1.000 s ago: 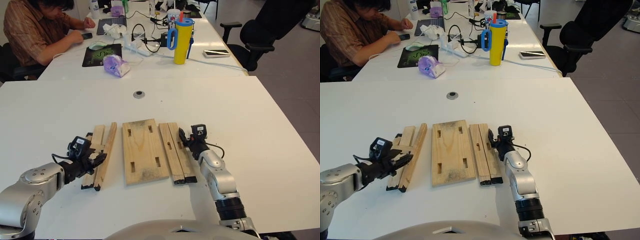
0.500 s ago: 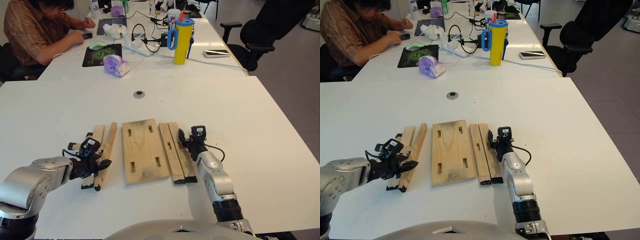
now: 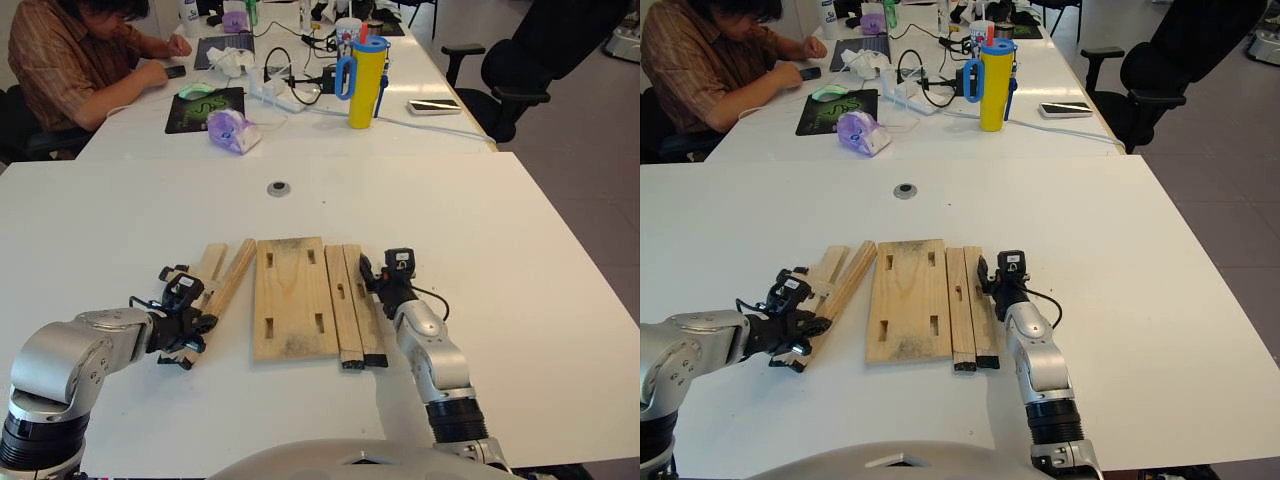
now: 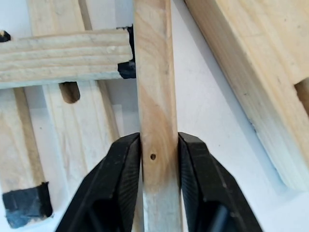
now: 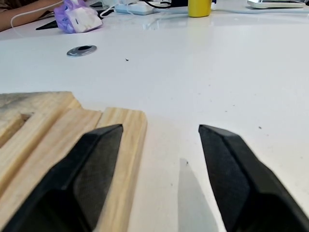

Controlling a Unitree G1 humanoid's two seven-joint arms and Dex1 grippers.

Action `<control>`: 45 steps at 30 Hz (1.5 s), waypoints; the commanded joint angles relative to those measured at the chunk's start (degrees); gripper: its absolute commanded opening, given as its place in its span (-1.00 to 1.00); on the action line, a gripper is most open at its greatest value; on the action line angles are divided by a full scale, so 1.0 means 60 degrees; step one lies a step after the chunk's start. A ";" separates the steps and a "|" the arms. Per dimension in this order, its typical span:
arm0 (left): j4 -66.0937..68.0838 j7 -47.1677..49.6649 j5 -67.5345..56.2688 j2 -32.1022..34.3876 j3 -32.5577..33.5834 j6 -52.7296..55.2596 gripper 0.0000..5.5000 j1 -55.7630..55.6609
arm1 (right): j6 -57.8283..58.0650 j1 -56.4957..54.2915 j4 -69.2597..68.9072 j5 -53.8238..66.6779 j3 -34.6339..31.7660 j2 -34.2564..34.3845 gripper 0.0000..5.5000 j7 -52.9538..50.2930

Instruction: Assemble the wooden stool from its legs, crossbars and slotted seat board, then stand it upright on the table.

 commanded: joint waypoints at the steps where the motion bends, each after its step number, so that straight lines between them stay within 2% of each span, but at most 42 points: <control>1: 0.0368 0.0399 0.0645 -0.0268 0.0148 -0.1387 -0.61 -0.0760 | -0.0378 -0.0242 -0.0243 0.0127 -0.0228 0.0116 0.06 -0.0054; 7: 0.0982 0.1027 0.1382 -0.1302 0.0298 -0.3964 -0.61 -0.1636 | -0.0382 -0.0674 -0.0260 0.0969 -0.0626 0.0043 0.06 0.0702; 8: 0.1104 0.1048 0.1568 -0.1475 0.0174 -0.4676 -0.61 -0.1695 | -0.0207 -0.0813 -0.0374 0.1424 -0.0770 0.0048 0.13 0.1013; 15: 0.2216 0.0551 0.2791 -0.2513 -0.1033 -0.9428 -0.61 -0.1683 | 0.2493 -0.2509 -0.0862 0.6762 -0.2523 -0.0050 0.50 0.3047; 20: 0.3275 -0.0180 0.3397 -0.2776 -0.1547 -1.2193 -0.61 -0.2128 | 0.4474 -0.3450 -0.0085 0.9936 -0.3620 -0.0190 0.79 0.2801; 23: 0.3790 -0.0591 0.3862 -0.2751 -0.1888 -1.3441 -0.61 -0.2408 | 0.4981 -0.3845 0.0341 1.1048 -0.4014 -0.0185 0.80 0.2373; 31: 0.3950 -0.1289 0.4040 -0.2952 -0.2328 -1.4559 -0.61 -0.2234 | 0.5054 -0.4405 0.0801 1.1473 -0.4104 -0.0371 0.80 0.2064; 45: 0.3680 -0.1831 0.4385 -0.2989 -0.3015 -1.4683 -0.61 -0.1865 | 0.5327 -0.4659 0.0310 1.1762 -0.3774 -0.0640 0.80 0.2317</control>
